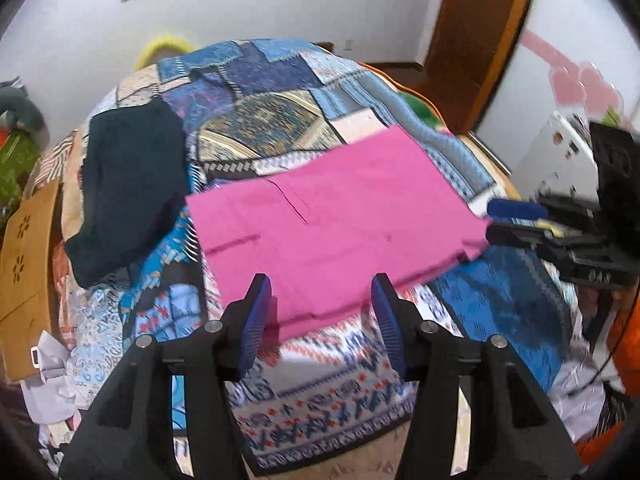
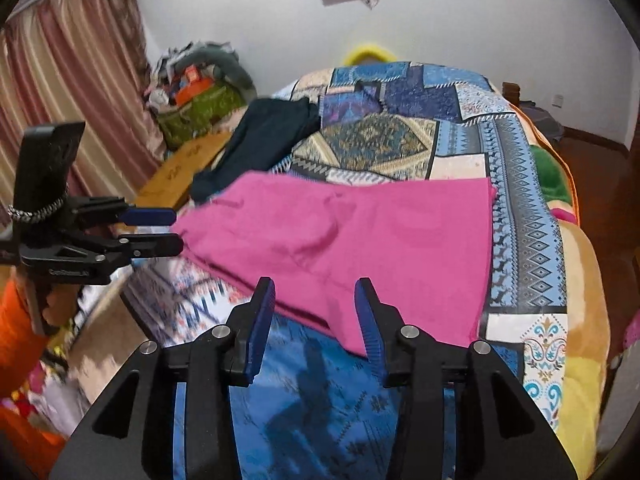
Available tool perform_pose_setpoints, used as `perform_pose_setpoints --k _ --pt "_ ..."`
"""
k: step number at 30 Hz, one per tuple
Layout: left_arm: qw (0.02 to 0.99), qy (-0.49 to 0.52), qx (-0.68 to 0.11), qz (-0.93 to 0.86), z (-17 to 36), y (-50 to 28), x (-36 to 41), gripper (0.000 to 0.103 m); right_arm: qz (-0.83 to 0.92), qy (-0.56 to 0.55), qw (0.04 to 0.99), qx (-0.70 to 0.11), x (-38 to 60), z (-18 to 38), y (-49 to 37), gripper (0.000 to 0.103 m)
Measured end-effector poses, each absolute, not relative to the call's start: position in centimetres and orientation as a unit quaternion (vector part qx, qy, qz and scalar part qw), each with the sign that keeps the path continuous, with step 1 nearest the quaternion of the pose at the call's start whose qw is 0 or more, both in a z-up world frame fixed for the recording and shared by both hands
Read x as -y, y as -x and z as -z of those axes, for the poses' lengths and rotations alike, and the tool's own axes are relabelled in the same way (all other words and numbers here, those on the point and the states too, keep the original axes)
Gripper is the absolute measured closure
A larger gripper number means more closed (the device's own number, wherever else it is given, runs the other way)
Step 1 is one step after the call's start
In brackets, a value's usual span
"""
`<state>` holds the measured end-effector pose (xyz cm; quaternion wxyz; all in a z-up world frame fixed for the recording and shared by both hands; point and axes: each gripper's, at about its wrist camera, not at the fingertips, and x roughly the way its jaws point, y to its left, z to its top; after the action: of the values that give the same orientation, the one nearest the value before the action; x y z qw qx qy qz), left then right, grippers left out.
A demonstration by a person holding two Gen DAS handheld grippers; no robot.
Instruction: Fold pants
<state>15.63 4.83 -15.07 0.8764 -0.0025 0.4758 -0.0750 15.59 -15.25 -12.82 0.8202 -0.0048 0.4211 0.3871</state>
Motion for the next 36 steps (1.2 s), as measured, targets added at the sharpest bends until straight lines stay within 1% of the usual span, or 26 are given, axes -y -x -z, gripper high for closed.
perform_pose_setpoints --k 4,9,14,18,20,25,26,27,28,31,36 --pt "0.877 0.018 -0.476 0.063 15.2 -17.3 -5.3 0.049 -0.375 -0.028 0.821 -0.430 14.5 13.3 -16.7 0.065" --pt "0.865 0.037 -0.496 0.067 16.9 -19.4 -5.4 0.047 -0.368 -0.070 0.806 -0.458 12.9 14.9 -18.3 0.065" --pt "0.849 0.034 -0.524 0.063 19.5 -20.1 -5.3 0.047 -0.364 -0.073 0.790 -0.488 11.4 16.9 -18.9 0.065" --pt "0.853 0.005 -0.520 0.051 20.5 -19.2 -5.6 0.046 -0.369 -0.038 0.776 -0.510 10.4 18.8 -18.3 0.065" --pt "0.857 -0.002 -0.513 0.051 20.5 -18.6 -5.8 0.046 -0.373 -0.026 0.783 -0.498 10.8 18.8 -17.9 0.063" --pt "0.862 0.003 -0.505 0.039 20.3 -17.5 -7.0 0.044 -0.350 -0.015 0.789 -0.504 12.8 19.1 -18.0 0.063" --pt "0.863 0.001 -0.505 0.032 20.2 -17.4 -7.3 0.042 -0.341 -0.011 0.793 -0.505 13.5 19.3 -18.0 0.063" --pt "0.862 0.007 -0.506 0.030 20.3 -17.2 -7.7 0.037 -0.333 -0.009 0.796 -0.506 14.1 19.4 -17.9 0.063" --pt "0.862 0.014 -0.506 0.032 20.4 -17.1 -8.1 0.037 -0.327 -0.009 0.797 -0.508 14.6 19.6 -17.9 0.063" --pt "0.858 0.050 -0.509 0.041 20.6 -16.6 -9.2 0.037 -0.304 -0.011 0.801 -0.516 16.3 19.9 -18.0 0.063" --pt "0.863 0.042 -0.503 0.032 20.2 -15.7 -9.1 0.037 -0.275 -0.007 0.810 -0.519 19.2 19.8 -17.7 0.064"
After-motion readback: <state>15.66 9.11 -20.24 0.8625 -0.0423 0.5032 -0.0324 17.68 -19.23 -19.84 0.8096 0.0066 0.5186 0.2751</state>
